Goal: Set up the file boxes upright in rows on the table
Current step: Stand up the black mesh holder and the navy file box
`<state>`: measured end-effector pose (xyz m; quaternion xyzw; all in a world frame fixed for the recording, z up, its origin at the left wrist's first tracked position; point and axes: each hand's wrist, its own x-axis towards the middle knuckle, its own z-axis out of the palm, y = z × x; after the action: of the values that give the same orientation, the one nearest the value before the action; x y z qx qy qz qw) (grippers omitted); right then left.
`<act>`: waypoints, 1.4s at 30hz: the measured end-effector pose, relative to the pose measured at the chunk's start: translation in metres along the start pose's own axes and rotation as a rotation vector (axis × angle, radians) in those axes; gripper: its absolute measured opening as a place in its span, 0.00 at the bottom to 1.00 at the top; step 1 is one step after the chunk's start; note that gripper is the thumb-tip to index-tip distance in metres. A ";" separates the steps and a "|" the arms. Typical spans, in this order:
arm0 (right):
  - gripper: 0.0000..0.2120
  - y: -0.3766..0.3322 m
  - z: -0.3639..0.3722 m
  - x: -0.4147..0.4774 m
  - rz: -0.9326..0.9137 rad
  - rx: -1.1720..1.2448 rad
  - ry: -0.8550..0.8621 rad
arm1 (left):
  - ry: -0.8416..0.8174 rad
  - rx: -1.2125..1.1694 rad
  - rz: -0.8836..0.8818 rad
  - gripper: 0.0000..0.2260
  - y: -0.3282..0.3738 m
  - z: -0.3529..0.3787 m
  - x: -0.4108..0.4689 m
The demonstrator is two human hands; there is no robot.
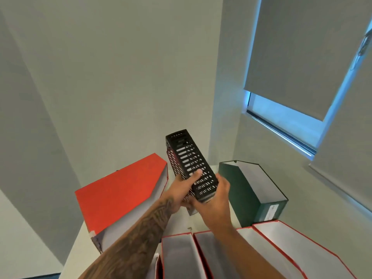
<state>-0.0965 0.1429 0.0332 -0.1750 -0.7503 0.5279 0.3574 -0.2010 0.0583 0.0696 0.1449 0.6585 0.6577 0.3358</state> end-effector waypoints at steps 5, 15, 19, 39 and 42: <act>0.34 0.009 -0.011 -0.003 -0.014 -0.005 -0.184 | 0.127 0.002 0.253 0.24 -0.017 0.006 0.000; 0.27 -0.059 -0.038 0.050 0.178 0.293 -0.284 | 0.284 0.560 0.639 0.53 -0.050 0.005 -0.019; 0.39 -0.084 -0.056 0.077 0.154 0.263 -0.260 | 0.326 0.831 0.608 0.57 -0.074 -0.013 -0.013; 0.19 -0.022 -0.114 0.083 0.343 0.245 -0.204 | 0.087 -0.383 -0.048 0.18 -0.023 -0.043 -0.002; 0.14 -0.015 -0.114 0.091 0.403 0.132 -0.208 | 0.123 -0.309 -0.059 0.18 -0.025 -0.043 -0.003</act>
<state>-0.0743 0.2718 0.0999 -0.2420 -0.6970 0.6516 0.1762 -0.2204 0.0210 0.0420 0.0318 0.5728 0.7486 0.3324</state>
